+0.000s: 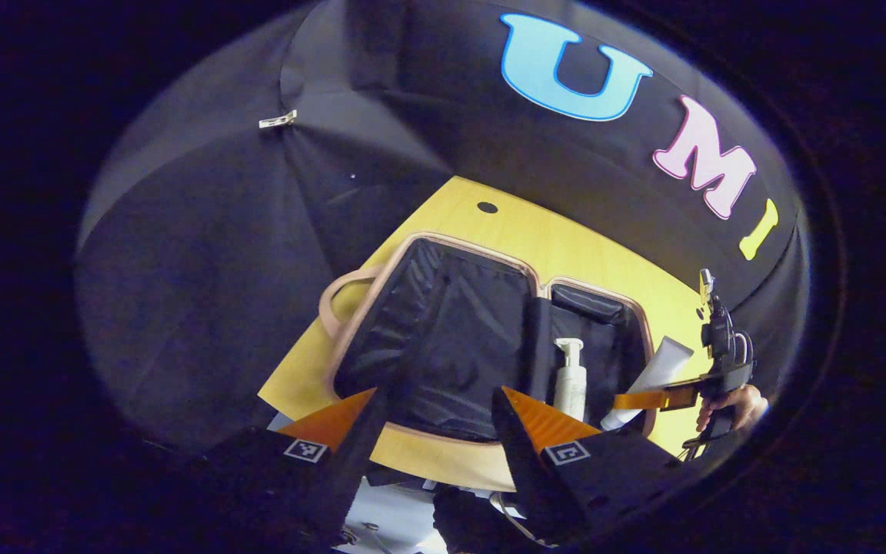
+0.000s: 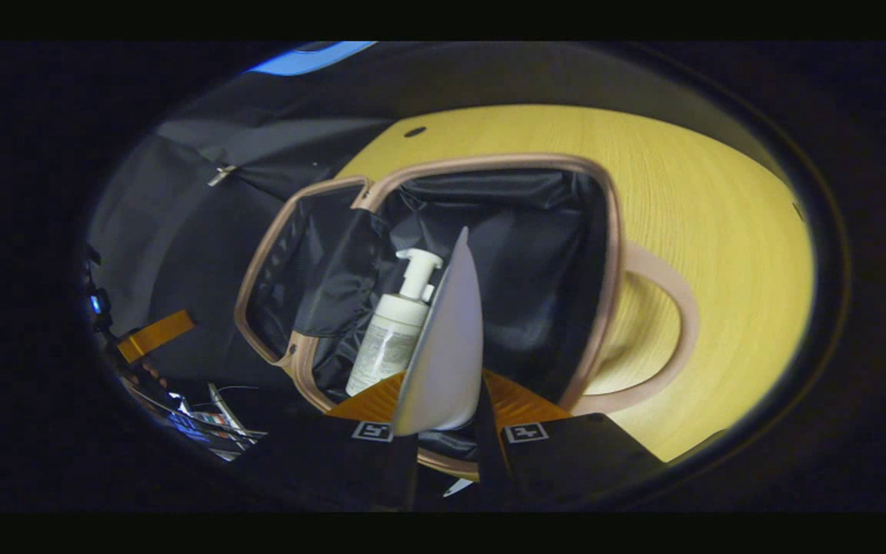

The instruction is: First open the suitcase, pack the skin care products into it, and then close the suitcase.

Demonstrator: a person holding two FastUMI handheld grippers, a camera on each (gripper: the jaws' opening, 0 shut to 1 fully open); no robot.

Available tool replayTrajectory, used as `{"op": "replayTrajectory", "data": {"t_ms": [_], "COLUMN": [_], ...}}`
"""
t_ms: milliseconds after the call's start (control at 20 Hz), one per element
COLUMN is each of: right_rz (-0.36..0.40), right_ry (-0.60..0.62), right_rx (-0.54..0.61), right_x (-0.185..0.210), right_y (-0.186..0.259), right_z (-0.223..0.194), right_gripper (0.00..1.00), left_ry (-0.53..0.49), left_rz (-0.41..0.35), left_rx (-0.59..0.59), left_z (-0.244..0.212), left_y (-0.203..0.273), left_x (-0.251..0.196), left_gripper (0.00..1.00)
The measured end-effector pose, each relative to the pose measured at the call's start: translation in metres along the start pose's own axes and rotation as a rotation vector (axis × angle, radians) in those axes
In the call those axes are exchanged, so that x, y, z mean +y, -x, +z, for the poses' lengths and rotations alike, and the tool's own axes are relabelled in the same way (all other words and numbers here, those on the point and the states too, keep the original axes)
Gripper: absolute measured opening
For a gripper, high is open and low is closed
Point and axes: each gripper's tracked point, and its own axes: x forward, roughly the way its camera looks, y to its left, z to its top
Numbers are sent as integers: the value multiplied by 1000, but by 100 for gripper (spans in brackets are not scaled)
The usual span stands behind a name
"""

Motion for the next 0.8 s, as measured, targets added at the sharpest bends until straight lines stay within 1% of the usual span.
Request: {"op": "replayTrajectory", "data": {"t_ms": [50, 100, 200, 250, 300, 350, 400, 450, 550, 650, 700, 750, 800], "right_rz": [-26, -37, -73, -87, -104, -137, -156, -158, -133, -88, -72, -54, -41], "right_ry": [-9, -31, -69, -86, -91, -83, -74, -80, -107, -91, -74, -62, -53], "right_rx": [20, 20, 32, 37, 37, 35, 29, 21, -3, -68, -105, -146, -188], "right_x": [-4, 0, -2, -3, -5, -11, -14, -13, -4, 6, 10, 13, 16], "right_y": [-8, -15, -18, -21, -21, -21, -19, -17, -5, 13, 24, 37, 49], "right_z": [-2, -1, 2, 1, 1, 0, -2, -5, -1, 5, 7, 10, 13], "right_gripper": [43, 43, 29, 36, 36, 30, 41, 37, 52, 52, 67, 74, 68], "left_ry": [4, 8, 17, 22, 29, 41, 52, 65, 90, 107, 107, 102, 93], "left_rz": [12, 20, 36, 46, 47, 45, 40, 42, 40, 32, 30, 29, 31], "left_rx": [2, 6, 16, 23, 24, 25, 25, 25, 19, 22, 20, 15, 14], "left_z": [1, 2, 2, 4, 6, 10, 12, 16, 25, 33, 37, 45, 50], "left_y": [-1, -3, -11, -15, -19, -23, -27, -31, -41, -50, -55, -62, -69], "left_x": [13, 24, 42, 50, 56, 59, 61, 65, 72, 78, 80, 84, 87], "left_gripper": [87, 87, 87, 87, 87, 87, 87, 87, 87, 87, 87, 87, 87]}}
